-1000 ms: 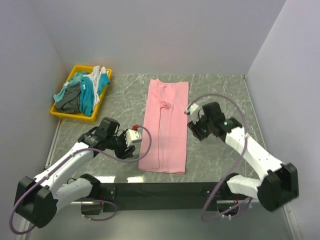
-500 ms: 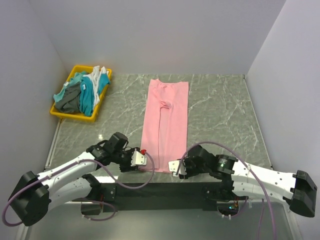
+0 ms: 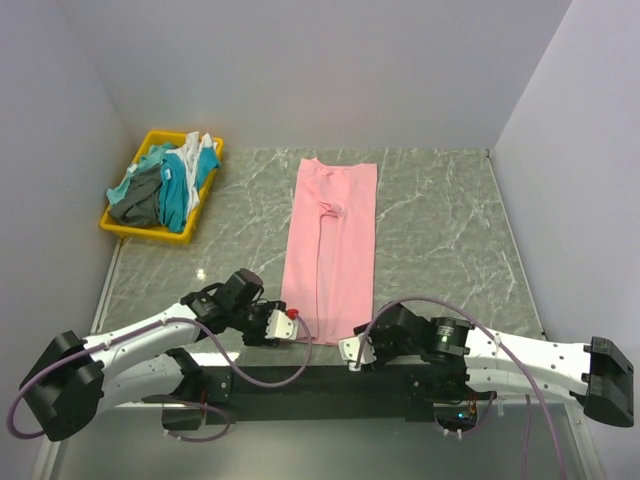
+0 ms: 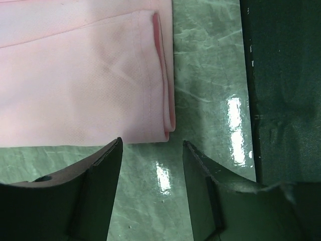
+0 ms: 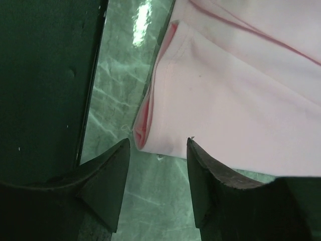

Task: Fold and stack the t-shirts
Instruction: Fold the tshirt

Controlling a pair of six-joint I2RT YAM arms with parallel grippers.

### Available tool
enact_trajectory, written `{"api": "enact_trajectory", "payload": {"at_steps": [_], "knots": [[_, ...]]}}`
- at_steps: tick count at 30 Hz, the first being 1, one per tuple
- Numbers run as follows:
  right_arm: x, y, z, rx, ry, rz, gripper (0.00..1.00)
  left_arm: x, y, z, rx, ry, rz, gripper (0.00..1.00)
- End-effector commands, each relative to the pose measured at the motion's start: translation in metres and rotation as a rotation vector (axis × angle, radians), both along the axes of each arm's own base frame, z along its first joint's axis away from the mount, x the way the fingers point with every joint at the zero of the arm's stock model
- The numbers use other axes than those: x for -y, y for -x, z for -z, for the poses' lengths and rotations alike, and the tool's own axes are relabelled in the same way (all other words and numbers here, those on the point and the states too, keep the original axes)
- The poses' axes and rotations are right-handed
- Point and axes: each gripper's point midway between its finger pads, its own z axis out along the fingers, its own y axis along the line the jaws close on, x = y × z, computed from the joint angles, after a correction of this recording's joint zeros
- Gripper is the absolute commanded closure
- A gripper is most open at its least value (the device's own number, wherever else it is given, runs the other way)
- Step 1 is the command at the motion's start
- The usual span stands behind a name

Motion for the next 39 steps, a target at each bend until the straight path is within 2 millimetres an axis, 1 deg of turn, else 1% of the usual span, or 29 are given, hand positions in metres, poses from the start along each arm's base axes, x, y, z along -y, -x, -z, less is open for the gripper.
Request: {"api": "enact_trajectory", "payload": {"at_steps": [1, 3, 4, 5, 8, 11, 14, 15, 17, 18, 20, 21, 23, 24, 25, 26, 27, 29, 30, 32, 35, 39], "knots": [[0.003, 0.0, 0.004, 0.055, 0.0, -0.045, 0.44, 0.006, -0.003, -0.002, 0.049, 0.012, 0.055, 0.43], [0.003, -0.001, 0.009, 0.064, 0.006, -0.043, 0.44, 0.005, -0.002, 0.001, 0.05, 0.004, 0.065, 0.43], [-0.001, -0.005, 0.007, 0.076, -0.006, -0.035, 0.44, 0.006, -0.003, 0.001, 0.053, 0.006, 0.065, 0.43], [0.0, -0.004, 0.013, 0.069, 0.016, -0.036, 0.44, 0.007, -0.003, 0.001, 0.053, 0.004, 0.072, 0.43], [-0.004, -0.006, 0.018, 0.07, 0.021, -0.041, 0.44, 0.009, -0.002, 0.002, 0.05, 0.002, 0.081, 0.43], [-0.004, -0.009, 0.028, 0.082, 0.038, -0.039, 0.48, 0.01, -0.004, 0.004, 0.064, -0.006, 0.094, 0.45], [-0.002, -0.01, 0.034, 0.074, 0.067, -0.031, 0.68, 0.011, -0.004, 0.008, 0.063, -0.022, 0.109, 0.5], [-0.001, -0.01, 0.035, 0.069, 0.07, -0.024, 0.78, 0.011, -0.004, 0.009, 0.063, -0.024, 0.112, 0.55], [-0.002, -0.01, 0.032, 0.071, 0.055, -0.018, 0.85, 0.011, -0.004, 0.009, 0.074, -0.025, 0.117, 0.6], [-0.002, -0.01, 0.029, 0.071, 0.048, -0.013, 0.89, 0.012, -0.005, 0.008, 0.081, -0.019, 0.117, 0.66], [-0.001, -0.009, 0.026, 0.067, 0.041, -0.005, 0.93, 0.013, -0.003, 0.005, 0.09, -0.003, 0.124, 0.72], [-0.001, -0.008, 0.025, 0.065, 0.038, -0.006, 0.96, 0.014, -0.001, 0.005, 0.09, 0.0, 0.132, 0.78], [0.0, -0.008, 0.022, 0.065, 0.032, 0.005, 1.0, 0.014, 0.003, 0.005, 0.09, 0.001, 0.145, 0.83], [0.0, -0.009, 0.021, 0.064, 0.027, 0.01, 1.0, 0.014, 0.005, 0.004, 0.089, 0.002, 0.151, 0.88], [0.001, -0.007, 0.018, 0.053, 0.02, 0.013, 1.0, 0.014, 0.005, 0.004, 0.089, 0.001, 0.15, 0.89], [-0.001, -0.006, 0.016, 0.047, 0.011, 0.014, 1.0, 0.015, 0.006, 0.003, 0.089, 0.006, 0.15, 0.89], [-0.002, -0.006, 0.014, 0.04, 0.004, 0.022, 1.0, 0.014, 0.007, 0.003, 0.086, 0.004, 0.147, 0.83], [-0.001, -0.005, 0.015, 0.036, 0.006, 0.028, 1.0, 0.012, 0.008, 0.003, 0.081, 0.003, 0.137, 0.66], [0.0, -0.006, 0.016, 0.037, 0.009, 0.03, 1.0, 0.012, 0.009, 0.002, 0.08, 0.005, 0.14, 0.52], [0.0, -0.006, 0.018, 0.042, 0.012, 0.027, 1.0, 0.011, 0.01, 0.002, 0.09, 0.01, 0.137, 0.42], [-0.001, -0.006, 0.018, 0.043, 0.011, 0.024, 1.0, 0.013, 0.009, 0.002, 0.102, 0.017, 0.136, 0.41], [-0.003, -0.006, 0.017, 0.037, 0.003, 0.026, 1.0, 0.02, 0.011, 0.006, 0.095, 0.01, 0.141, 0.47]]}}
